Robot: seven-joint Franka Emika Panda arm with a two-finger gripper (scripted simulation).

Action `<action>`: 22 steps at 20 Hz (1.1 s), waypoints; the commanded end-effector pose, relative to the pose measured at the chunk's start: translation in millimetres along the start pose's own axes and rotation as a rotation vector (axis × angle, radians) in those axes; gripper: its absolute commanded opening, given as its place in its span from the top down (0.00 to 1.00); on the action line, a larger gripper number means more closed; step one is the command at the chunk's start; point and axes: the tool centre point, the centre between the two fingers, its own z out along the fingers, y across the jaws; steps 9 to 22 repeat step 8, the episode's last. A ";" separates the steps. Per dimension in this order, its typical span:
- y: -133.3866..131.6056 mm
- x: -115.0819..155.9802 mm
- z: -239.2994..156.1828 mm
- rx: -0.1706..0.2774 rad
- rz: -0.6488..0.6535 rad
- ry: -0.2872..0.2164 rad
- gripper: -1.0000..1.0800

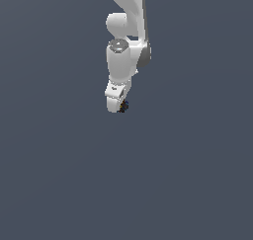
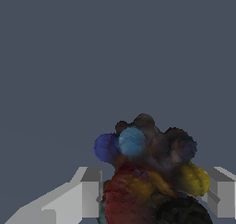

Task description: Pick up the object and move it to a goal position.

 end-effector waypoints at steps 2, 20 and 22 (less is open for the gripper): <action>-4.0 1.1 -7.0 0.000 0.000 0.000 1.00; -3.9 1.7 -8.4 0.000 0.001 0.001 1.00; -3.9 1.7 -8.4 0.000 0.001 0.001 1.00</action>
